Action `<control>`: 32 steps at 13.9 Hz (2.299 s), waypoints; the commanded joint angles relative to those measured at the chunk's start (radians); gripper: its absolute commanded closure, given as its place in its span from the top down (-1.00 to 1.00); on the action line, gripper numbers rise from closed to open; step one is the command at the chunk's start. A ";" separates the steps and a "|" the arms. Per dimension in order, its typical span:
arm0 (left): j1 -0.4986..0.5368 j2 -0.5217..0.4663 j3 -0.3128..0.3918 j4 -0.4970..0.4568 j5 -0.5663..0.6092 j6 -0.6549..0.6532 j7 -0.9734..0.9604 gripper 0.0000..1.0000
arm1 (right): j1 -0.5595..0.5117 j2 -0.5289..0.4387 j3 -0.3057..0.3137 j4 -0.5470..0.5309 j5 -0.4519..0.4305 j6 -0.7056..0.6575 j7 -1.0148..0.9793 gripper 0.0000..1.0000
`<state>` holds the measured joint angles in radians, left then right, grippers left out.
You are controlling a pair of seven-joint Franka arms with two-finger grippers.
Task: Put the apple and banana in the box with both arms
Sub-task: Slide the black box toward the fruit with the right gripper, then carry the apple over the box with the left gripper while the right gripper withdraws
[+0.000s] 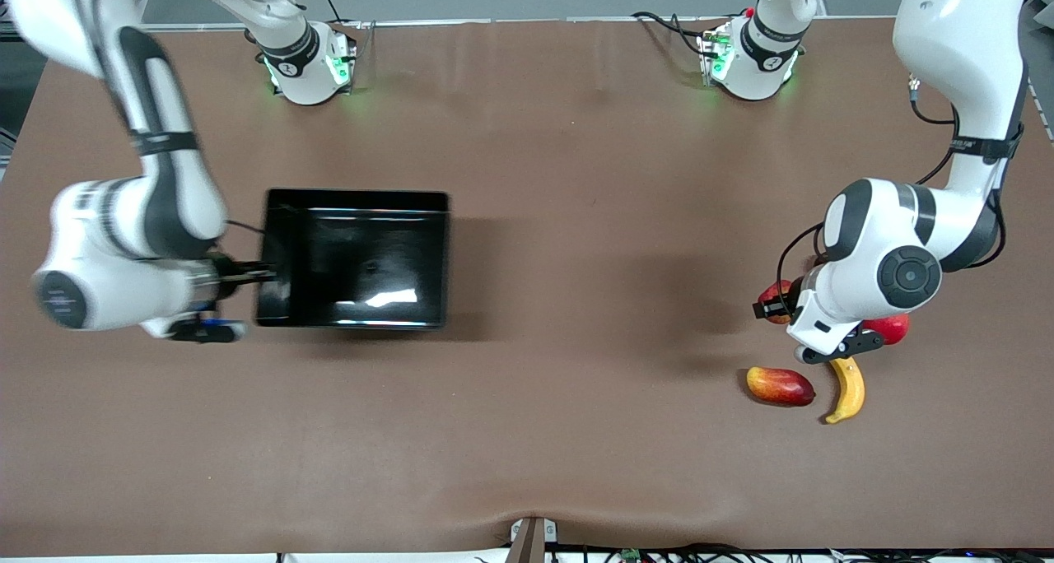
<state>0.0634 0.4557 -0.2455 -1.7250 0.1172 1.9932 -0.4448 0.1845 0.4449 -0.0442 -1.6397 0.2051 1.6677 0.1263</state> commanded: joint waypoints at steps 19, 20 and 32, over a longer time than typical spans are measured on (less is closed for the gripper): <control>-0.007 -0.062 -0.023 0.140 -0.126 -0.205 -0.047 -1.00 | 0.445 0.147 -0.016 0.128 0.142 0.336 0.412 1.00; -0.008 -0.065 -0.043 0.143 -0.131 -0.209 -0.076 -1.00 | 0.411 0.137 -0.016 0.182 0.140 0.245 0.411 1.00; -0.336 0.110 -0.164 0.137 -0.111 -0.074 -0.408 -1.00 | -0.011 -0.036 -0.006 0.454 -0.021 -0.293 0.009 1.00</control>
<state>-0.2646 0.5042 -0.4151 -1.5966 -0.0029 1.8886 -0.8681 0.1850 0.5264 -0.0742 -1.1462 0.2658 1.3983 0.1320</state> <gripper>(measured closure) 0.313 0.000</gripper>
